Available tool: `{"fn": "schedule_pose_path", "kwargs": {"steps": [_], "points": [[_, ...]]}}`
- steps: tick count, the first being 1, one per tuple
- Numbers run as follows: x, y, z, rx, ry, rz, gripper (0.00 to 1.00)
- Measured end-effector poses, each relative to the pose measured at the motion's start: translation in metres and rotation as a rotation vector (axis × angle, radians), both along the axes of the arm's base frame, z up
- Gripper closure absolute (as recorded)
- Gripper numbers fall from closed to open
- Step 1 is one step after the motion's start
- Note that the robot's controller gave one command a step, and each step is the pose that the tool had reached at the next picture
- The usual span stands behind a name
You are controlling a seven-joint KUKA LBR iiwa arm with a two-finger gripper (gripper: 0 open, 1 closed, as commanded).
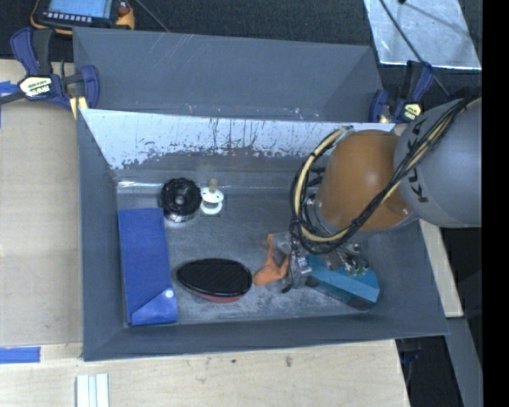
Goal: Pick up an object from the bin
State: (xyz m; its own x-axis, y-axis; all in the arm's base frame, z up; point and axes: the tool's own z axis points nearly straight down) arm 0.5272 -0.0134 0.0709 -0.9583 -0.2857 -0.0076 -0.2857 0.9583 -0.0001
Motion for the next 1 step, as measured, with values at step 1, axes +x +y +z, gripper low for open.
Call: {"fn": "schedule_pose_path", "kwargs": {"steps": [1], "points": [[0.0,0.0,0.0,0.0,0.0,0.001,1.0]]}}
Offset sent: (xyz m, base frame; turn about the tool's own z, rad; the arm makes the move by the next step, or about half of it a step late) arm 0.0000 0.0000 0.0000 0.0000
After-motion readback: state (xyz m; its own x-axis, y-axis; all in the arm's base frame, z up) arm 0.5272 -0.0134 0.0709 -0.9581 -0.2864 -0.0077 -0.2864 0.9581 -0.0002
